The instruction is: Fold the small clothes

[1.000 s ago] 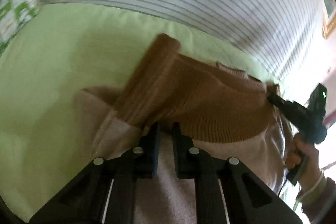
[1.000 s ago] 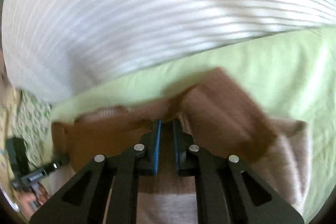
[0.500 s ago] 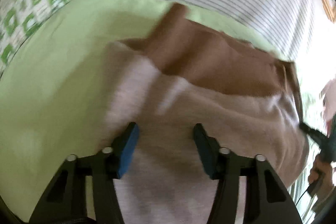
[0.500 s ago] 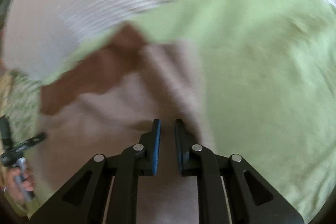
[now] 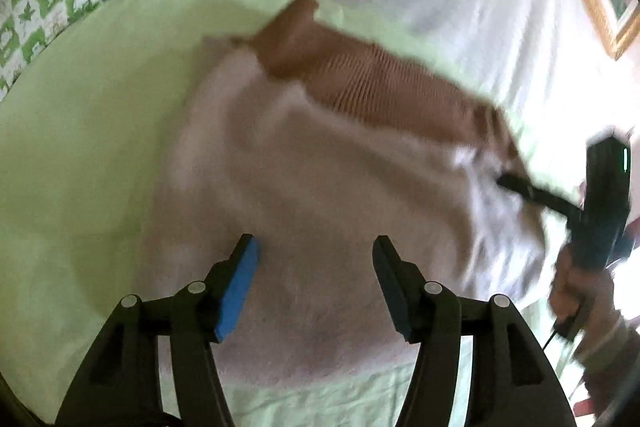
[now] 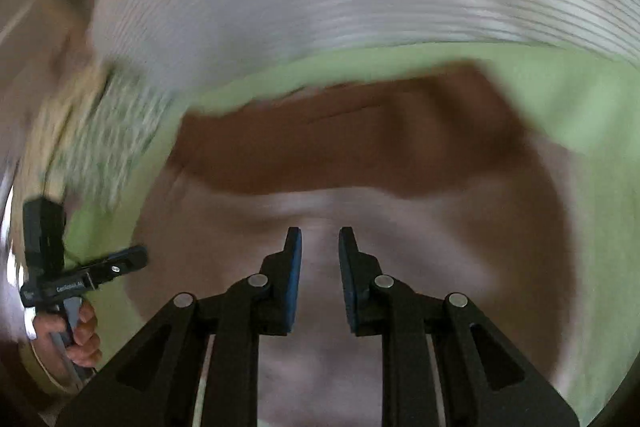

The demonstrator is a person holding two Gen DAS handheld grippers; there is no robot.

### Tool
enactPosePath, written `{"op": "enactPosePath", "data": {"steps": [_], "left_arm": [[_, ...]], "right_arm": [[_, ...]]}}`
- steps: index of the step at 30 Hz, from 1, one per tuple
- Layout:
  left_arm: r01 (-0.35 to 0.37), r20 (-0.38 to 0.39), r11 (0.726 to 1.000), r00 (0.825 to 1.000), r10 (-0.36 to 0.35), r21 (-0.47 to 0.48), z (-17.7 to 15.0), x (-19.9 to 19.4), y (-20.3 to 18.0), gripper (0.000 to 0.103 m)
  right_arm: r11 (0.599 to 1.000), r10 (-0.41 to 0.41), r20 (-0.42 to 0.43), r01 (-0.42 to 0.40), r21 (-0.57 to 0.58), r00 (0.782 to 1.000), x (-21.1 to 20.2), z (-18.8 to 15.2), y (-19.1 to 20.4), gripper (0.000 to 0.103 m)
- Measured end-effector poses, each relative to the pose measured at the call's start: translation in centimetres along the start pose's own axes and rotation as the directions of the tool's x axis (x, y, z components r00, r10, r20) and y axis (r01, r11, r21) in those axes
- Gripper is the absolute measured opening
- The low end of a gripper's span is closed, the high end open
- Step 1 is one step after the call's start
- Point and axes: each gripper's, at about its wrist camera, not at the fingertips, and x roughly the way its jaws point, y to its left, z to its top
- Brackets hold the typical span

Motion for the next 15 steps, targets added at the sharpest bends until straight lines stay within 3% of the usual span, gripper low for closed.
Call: {"op": "enactPosePath", "data": {"steps": [2,4,8,11,15], "left_arm": [[-0.006,-0.012,1.0,1.0,0.006,0.0,-0.8,0.2,0.4,0.06],[-0.014,-0.013,1.0,1.0,0.014,0.008,-0.9,0.3,0.8,0.06],[-0.005,0.002,1.0,1.0,0.005,-0.015,-0.9,0.6,1.8,0.06],[0.0,0.009,0.999,1.0,0.001,-0.038,-0.9,0.2,2.4,0.06],[0.005,0.017,0.994,1.0,-0.003,-0.109,-1.0,-1.5,3.9,0.061]], "right_arm": [[0.999,0.012,-0.092,-0.017,-0.051,0.996,3.4,0.9,1.2,0.021],[0.996,-0.052,-0.133,0.042,-0.079,0.99,6.3,2.6,1.0,0.021],[0.991,-0.13,-0.02,0.13,0.01,0.991,7.6,6.1,-1.2,0.019],[0.982,-0.174,0.065,0.168,0.09,0.983,6.2,6.8,-2.1,0.019],[0.983,-0.15,0.133,0.133,0.131,0.98,3.0,5.6,-1.9,0.028]]}}
